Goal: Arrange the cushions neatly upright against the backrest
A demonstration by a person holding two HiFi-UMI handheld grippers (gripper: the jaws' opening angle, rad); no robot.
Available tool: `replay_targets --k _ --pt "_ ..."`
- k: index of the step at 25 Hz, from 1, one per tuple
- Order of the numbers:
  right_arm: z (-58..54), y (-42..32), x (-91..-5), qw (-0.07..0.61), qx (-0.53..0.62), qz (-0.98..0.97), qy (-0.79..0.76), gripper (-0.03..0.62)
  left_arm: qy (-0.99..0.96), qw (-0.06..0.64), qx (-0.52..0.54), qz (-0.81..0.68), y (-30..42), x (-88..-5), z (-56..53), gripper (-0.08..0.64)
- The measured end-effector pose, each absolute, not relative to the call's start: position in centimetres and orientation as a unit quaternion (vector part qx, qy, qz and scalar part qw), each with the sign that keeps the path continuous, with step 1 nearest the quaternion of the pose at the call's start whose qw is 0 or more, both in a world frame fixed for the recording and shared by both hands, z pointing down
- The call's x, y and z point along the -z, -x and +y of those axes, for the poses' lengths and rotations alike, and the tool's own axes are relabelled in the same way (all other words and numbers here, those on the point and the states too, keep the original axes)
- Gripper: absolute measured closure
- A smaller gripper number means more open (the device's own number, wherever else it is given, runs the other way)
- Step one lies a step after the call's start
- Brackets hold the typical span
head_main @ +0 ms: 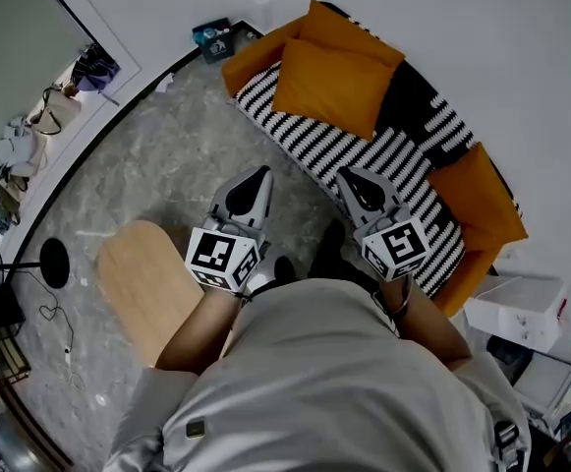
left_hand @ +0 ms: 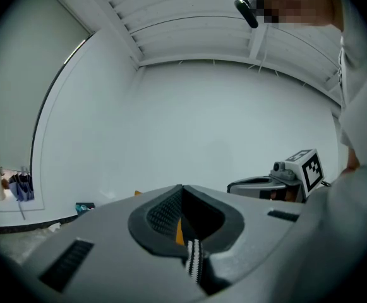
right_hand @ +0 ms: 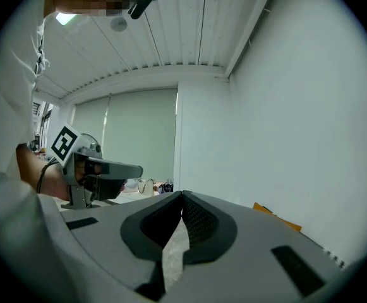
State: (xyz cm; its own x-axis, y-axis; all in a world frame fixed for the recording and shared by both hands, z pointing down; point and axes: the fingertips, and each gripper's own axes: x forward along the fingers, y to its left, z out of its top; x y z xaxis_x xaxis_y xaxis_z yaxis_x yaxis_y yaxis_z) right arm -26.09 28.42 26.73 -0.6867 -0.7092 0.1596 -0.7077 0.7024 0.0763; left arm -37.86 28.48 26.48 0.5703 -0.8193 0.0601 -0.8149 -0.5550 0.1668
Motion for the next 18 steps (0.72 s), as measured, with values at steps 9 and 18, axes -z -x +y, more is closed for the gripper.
replay_targets --k 9,18 --pt "23.3 26.3 -27.4 0.072 -0.007 -0.927 -0.368 0.567 -0.873 0.091 -0.003 -0.479 37.4 -27.5 23.9 0.551" --pt "14.8 21.6 -28.3 0.067 -0.02 -0.929 -0.363 0.568 -0.87 0.091 -0.017 -0.485 33.0 -27.9 15.6 0.551"
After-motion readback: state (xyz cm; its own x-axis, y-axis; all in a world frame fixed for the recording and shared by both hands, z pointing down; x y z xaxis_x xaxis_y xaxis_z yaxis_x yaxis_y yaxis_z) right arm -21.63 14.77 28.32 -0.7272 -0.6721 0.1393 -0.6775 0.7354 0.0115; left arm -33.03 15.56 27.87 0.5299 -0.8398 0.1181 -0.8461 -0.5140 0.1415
